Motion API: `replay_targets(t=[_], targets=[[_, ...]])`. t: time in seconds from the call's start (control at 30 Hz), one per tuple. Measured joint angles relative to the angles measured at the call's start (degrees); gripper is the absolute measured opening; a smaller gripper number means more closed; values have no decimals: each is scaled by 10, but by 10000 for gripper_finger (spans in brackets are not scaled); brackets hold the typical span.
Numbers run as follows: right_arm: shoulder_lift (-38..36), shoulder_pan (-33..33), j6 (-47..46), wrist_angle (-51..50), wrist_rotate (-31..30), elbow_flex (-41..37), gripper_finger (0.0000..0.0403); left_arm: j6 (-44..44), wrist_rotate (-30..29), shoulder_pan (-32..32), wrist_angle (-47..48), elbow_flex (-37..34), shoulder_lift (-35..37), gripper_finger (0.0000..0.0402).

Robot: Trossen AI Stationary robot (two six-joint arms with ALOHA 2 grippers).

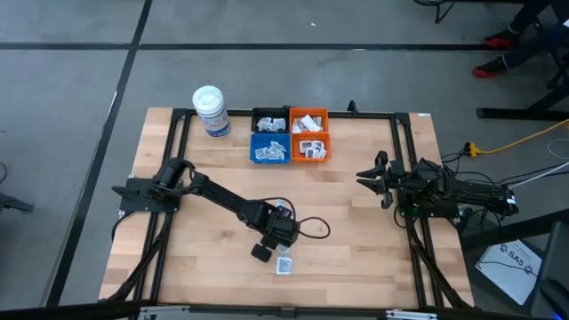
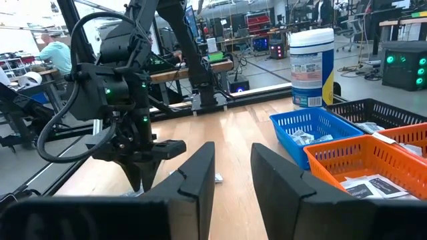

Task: Pick & Place First Aid Supplies
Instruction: Put the ointment pack into the blue bin

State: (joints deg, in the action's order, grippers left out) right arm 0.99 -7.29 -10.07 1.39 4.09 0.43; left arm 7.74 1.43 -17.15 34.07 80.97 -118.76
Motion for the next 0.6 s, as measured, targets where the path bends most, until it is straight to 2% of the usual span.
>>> replay_targets(t=[0.17,0.4,0.6], targets=[[0,0,0,0,0,0,100,-35,-2,0,-4,0,-1,81],[0,0,0,0,0,0,100,-68,-4,0,-12,0,-2,7],[0,0,0,0,0,0,100,-87,16,1,-25,-1,-1,1]])
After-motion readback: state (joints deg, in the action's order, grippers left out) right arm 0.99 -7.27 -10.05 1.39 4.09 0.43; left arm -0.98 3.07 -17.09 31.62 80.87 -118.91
